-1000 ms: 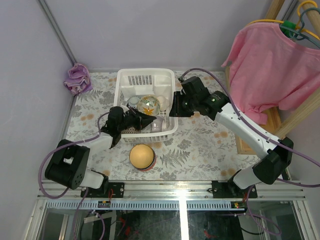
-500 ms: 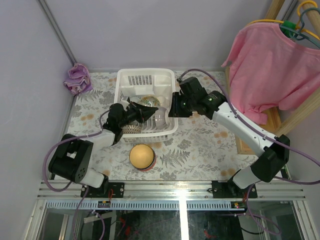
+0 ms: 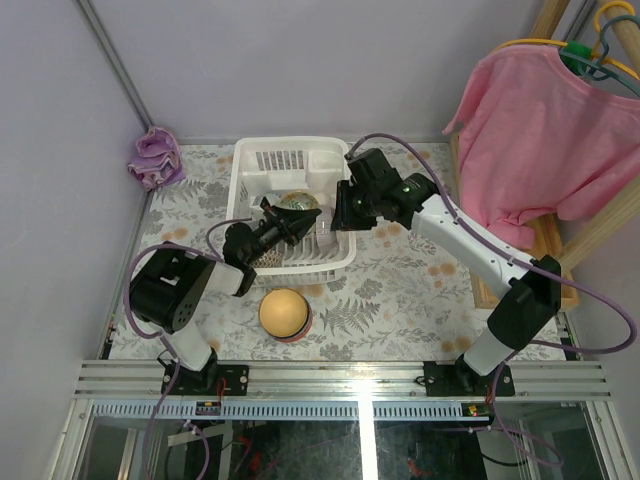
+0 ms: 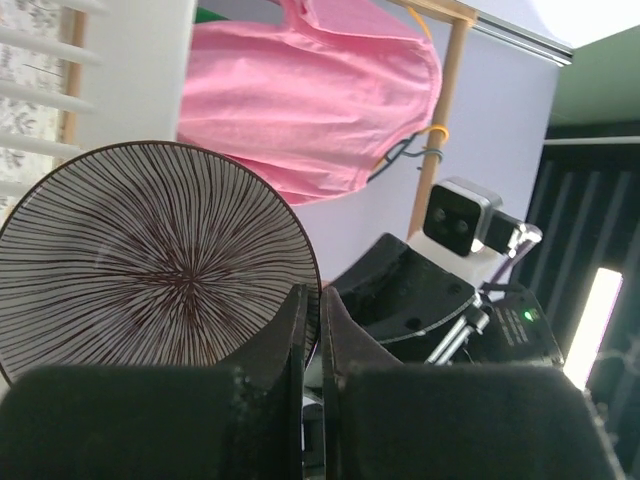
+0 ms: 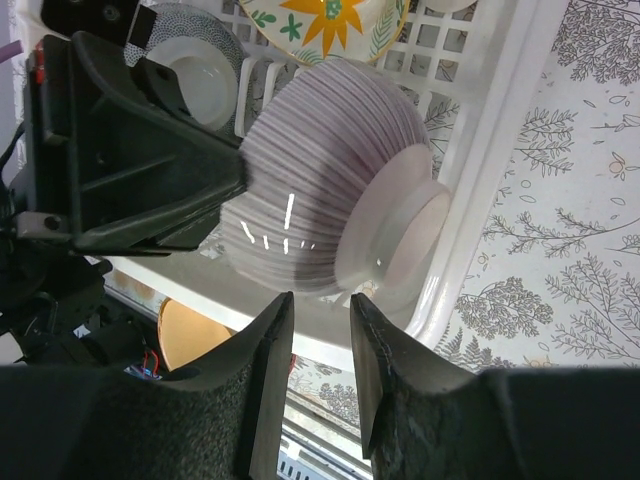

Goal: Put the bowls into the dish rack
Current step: Adjust the bowl in the dish rack, then pick up the bowl from the dish rack, then adjust the bowl in the dish rack.

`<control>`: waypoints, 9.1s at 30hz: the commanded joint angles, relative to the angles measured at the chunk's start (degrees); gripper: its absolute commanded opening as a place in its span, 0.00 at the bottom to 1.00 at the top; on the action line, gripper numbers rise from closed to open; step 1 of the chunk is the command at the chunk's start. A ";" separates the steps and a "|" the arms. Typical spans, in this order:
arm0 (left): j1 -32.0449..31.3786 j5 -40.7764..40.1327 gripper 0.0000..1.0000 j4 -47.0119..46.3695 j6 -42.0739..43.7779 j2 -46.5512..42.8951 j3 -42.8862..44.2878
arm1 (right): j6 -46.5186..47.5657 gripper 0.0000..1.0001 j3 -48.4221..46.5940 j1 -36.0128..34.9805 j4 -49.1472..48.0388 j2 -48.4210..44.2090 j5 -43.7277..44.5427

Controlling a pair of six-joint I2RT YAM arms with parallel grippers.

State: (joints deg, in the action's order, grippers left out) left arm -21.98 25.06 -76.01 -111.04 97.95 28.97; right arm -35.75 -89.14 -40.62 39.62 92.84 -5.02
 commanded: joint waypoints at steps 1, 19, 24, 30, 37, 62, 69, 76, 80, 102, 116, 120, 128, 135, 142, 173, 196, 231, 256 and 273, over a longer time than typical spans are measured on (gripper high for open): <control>-0.11 -1.15 0.00 -6.63 -5.24 4.23 -3.76 | 1.57 0.36 -4.29 -0.85 1.47 1.45 0.93; 0.33 0.83 0.00 0.60 -1.25 3.13 -7.97 | 1.62 0.36 -6.59 -1.64 4.53 5.55 6.28; 1.46 4.84 0.00 8.74 2.32 1.91 -6.16 | 2.21 0.33 -7.42 -1.70 5.42 7.09 6.88; 3.93 7.74 0.00 19.99 8.81 -1.10 -4.57 | 2.63 0.29 -7.36 -1.72 5.44 8.17 7.89; 5.26 8.57 0.07 33.04 16.33 -3.72 -1.77 | 2.86 0.29 -7.45 -1.88 4.79 10.04 7.28; 8.18 8.77 0.05 41.35 24.08 -4.34 1.42 | 4.03 0.29 -6.34 -2.23 2.85 12.53 5.02; 8.18 8.00 0.29 48.84 28.57 -7.61 4.20 | 4.03 0.29 -6.22 -2.33 2.98 11.10 5.10; 8.18 4.99 0.42 63.78 37.01 -14.10 11.29 | 3.51 0.30 -5.58 -2.35 3.17 7.70 5.28; 8.17 2.31 0.45 71.80 41.17 -18.32 16.53 | 3.05 0.31 -3.11 -2.32 3.01 6.27 5.86; 8.47 -9.77 0.48 102.33 63.15 -26.26 35.42 | 9.24 0.47 -9.97 -2.16 11.72 17.41 16.82; 8.66 -11.09 0.48 123.94 60.90 -14.26 56.15 | 5.54 0.00 4.57 3.14 23.18 3.53 16.97; 8.72 -11.75 0.47 127.61 61.15 -13.87 57.12 | 5.12 0.04 8.33 6.54 24.85 -1.84 16.01; 9.86 -12.60 0.48 131.49 64.54 -9.94 59.75 | 8.39 0.42 -15.28 9.50 33.31 1.96 14.19; 10.85 -11.18 0.47 130.43 66.24 -5.67 59.99 | 8.09 0.44 -24.11 9.49 36.65 10.50 8.62; 12.87 -8.27 0.47 130.95 68.06 -3.60 61.57 | 4.30 0.54 -34.26 9.55 37.09 17.07 -0.57; 14.24 -0.43 0.47 128.31 64.63 -12.43 49.60 | -38.63 0.55 -35.58 7.22 21.93 33.53 7.49; 14.24 -2.10 0.46 128.65 64.12 -16.45 46.12 | -34.15 0.00 -34.83 5.69 19.09 34.68 14.79; 14.15 -8.38 0.44 135.10 65.93 -19.20 47.87 | -49.86 0.00 10.67 8.72 -76.91 24.06 -18.81; 13.81 -10.60 0.44 135.77 67.71 -16.84 50.70 | -41.04 0.12 22.32 12.27 -66.39 14.42 -20.46; 13.01 -12.11 0.43 136.62 68.24 -15.34 52.76 | -38.31 0.02 24.20 13.73 -63.56 14.46 -22.71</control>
State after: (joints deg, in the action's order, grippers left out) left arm -8.64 13.85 59.00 -43.86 82.06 79.40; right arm -74.61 -64.07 -27.33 -22.17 108.49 -25.26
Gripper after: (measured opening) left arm 0.436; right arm 0.139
